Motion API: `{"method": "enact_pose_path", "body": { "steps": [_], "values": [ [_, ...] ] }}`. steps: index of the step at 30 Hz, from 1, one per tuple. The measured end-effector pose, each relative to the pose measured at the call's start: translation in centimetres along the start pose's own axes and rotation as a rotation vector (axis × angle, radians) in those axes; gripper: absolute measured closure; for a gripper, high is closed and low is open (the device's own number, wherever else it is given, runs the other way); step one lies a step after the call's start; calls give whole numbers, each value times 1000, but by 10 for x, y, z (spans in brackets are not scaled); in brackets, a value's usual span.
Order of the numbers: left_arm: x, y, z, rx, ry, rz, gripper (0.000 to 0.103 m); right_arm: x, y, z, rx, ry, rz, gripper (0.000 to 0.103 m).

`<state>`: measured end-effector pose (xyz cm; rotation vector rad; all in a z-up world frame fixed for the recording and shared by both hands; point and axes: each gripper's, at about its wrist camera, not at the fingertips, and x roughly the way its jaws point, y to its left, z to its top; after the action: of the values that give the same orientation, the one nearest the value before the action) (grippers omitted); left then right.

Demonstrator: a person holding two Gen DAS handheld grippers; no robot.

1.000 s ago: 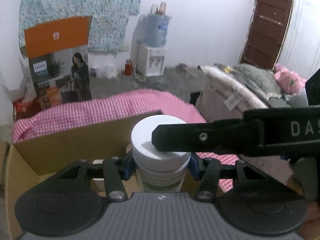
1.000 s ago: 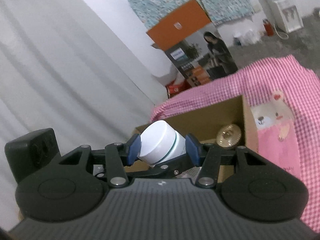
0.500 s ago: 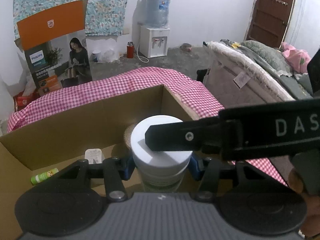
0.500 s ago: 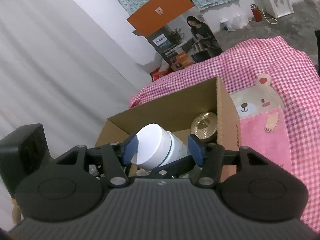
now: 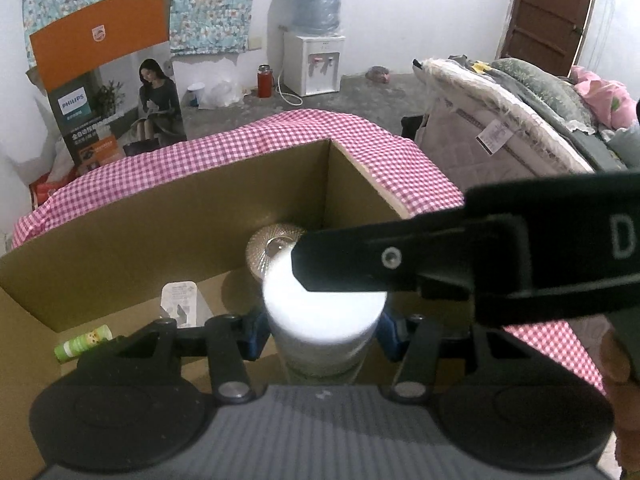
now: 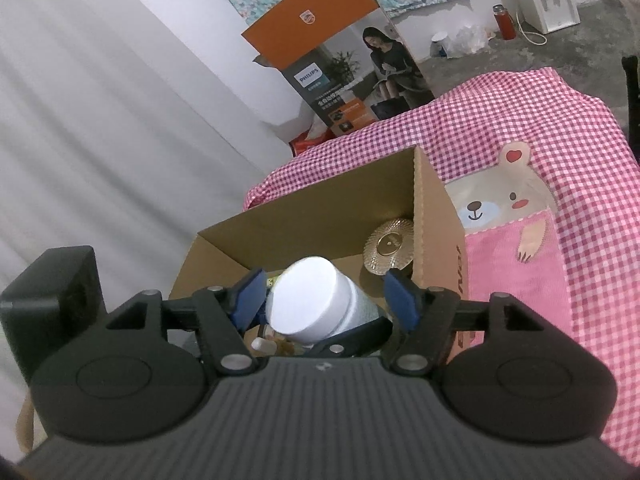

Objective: Organize rigid objects
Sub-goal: 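Lower the white jar into the box and open the left tool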

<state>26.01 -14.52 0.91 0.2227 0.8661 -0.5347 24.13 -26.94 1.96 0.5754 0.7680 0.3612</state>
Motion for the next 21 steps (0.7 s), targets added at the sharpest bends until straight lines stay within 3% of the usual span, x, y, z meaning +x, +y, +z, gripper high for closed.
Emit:
{"method": "enact_pose_path", "body": {
  "steps": [5,11,13,21],
  "values": [
    [-3,-1,0,6,-19,-11,42,-1,1,-1,-6,-7,-4,36],
    [-15,-2,-1,8,-73,-23,21,-10,7,-4,-26,-55,-2,32],
    [-23,-2,-2,12,-102,-19,10,-18,11,-5,-37,-85,-2,30],
    [-71,4,-9,-35,-209,-24,4,-67,36,-21,-90,-261,-3,19]
  ]
}}
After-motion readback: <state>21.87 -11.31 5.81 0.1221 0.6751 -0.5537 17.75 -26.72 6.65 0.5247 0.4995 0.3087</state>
